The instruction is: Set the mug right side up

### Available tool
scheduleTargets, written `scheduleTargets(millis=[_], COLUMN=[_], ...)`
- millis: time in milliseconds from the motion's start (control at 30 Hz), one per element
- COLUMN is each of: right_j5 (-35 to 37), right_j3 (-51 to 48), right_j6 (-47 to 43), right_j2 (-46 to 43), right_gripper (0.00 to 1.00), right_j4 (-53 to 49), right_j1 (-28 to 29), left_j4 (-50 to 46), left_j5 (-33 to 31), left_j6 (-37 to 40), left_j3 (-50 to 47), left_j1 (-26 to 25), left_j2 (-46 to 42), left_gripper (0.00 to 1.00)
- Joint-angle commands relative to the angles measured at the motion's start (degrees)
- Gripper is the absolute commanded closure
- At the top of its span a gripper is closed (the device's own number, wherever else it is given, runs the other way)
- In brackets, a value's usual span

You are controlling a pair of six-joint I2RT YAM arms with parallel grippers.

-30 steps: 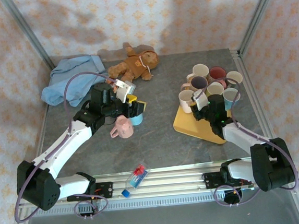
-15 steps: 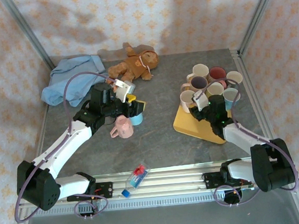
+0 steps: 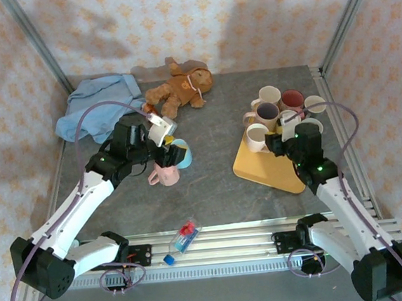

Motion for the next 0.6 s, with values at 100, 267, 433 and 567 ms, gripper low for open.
scheduleTargets(millis=[100, 267, 433, 567], right_j5=[-5.34, -10.34, -13.88, -15.97], right_j3=[10.02, 15.67, 19.23, 20.44], right_j6=[18.20, 24.32, 26.47, 26.40], right_j2=[-0.12, 2.33, 4.26, 5.37], right_gripper=[0.54, 0.56, 0.57, 0.56], right_j4=[-19.49, -25.12, -31.15, -32.59], right_j1=[-0.24, -0.26, -0.24, -0.24], left_j4=[-17.21, -22.83, -27.06, -27.72], left_j5=[-4.51, -9.96, -13.10, -15.29], left_j6=[13.89, 13.58, 10.57, 13.32], left_j3=[3.13, 3.63, 3.55, 0.63], left_j1=[0.52, 0.59, 0.71, 0.92], left_j2=[-5.24, -5.84, -4.64, -5.28], left_gripper=[0.32, 0.32, 0.33, 0.33])
